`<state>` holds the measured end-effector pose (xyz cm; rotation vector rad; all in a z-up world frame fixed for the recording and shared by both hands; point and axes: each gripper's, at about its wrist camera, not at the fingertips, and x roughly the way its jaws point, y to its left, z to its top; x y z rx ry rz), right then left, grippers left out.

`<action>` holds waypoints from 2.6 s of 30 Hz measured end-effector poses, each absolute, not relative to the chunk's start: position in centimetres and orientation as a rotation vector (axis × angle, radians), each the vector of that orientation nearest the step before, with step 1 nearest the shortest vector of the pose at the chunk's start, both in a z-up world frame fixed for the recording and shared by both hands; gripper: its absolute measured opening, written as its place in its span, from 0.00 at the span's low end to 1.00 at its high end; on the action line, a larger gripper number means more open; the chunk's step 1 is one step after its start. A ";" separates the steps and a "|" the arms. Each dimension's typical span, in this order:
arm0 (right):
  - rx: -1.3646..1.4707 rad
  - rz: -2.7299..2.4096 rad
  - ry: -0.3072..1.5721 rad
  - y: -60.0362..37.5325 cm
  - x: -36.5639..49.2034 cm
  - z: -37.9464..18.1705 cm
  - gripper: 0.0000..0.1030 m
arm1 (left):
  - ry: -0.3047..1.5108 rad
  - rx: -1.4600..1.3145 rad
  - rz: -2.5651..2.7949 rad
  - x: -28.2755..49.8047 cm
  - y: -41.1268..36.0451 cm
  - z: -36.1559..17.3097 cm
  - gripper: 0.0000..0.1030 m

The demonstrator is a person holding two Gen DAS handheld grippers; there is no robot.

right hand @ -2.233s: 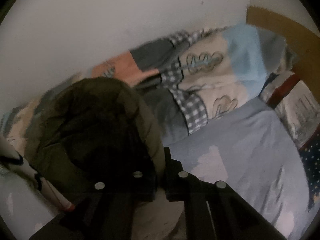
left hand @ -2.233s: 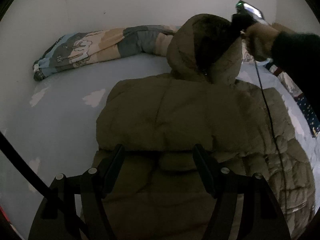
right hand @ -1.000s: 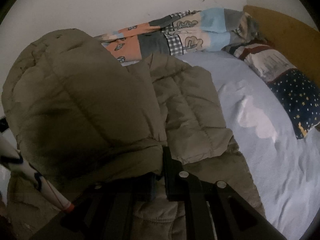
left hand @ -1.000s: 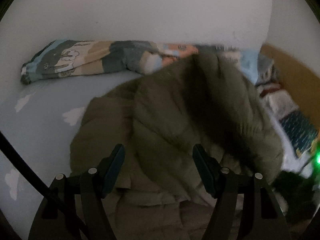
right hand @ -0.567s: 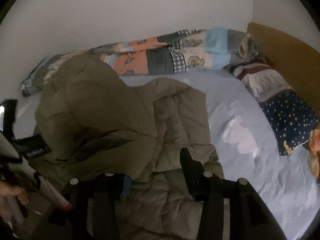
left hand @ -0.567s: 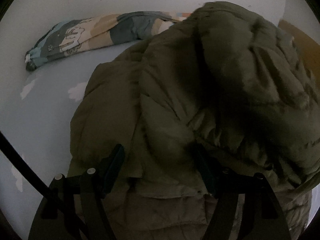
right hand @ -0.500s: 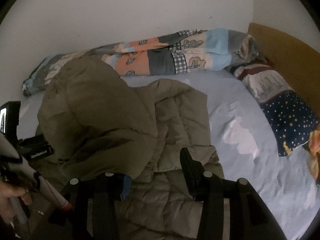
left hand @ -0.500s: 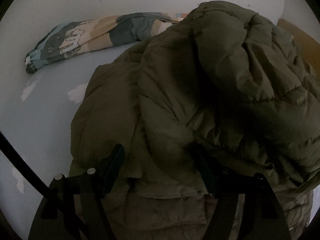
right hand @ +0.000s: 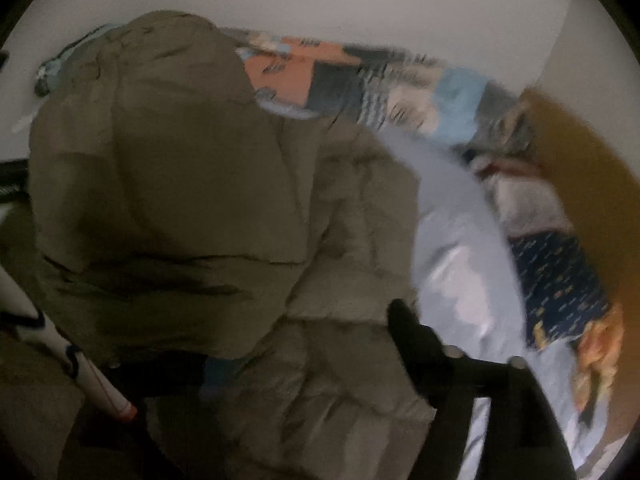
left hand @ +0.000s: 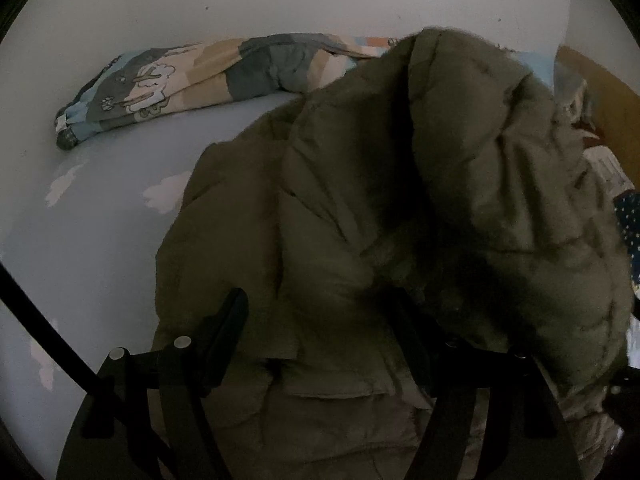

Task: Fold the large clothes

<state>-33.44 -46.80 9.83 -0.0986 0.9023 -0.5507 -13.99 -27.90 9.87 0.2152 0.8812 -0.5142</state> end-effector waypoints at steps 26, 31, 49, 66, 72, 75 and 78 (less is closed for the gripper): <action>0.355 -0.306 0.638 -51.6 -23.3 16.5 0.41 | 0.858 0.180 -0.510 -13.5 -26.7 11.3 0.69; 0.326 -0.300 0.808 -51.6 -17.0 10.4 0.41 | 0.861 0.200 -0.506 -13.1 -26.7 10.9 0.69; 0.363 -0.363 0.744 -56.8 -22.8 9.8 0.41 | 0.784 0.190 -0.540 -11.1 -29.2 12.1 0.69; 0.432 -0.364 0.757 -54.5 -25.3 8.7 0.44 | 0.823 0.242 -0.527 -11.3 -30.3 10.2 0.71; 0.421 -0.288 0.834 -48.3 -27.0 9.2 0.46 | 0.808 0.238 -0.557 -16.5 -26.8 13.7 0.71; 0.386 -0.304 0.868 -46.1 -29.4 9.1 0.46 | 0.827 0.253 -0.575 -19.5 -24.4 14.0 0.71; 0.407 -0.294 0.852 -44.5 -32.5 10.4 0.46 | 0.815 0.285 -0.585 -23.2 -21.4 14.2 0.71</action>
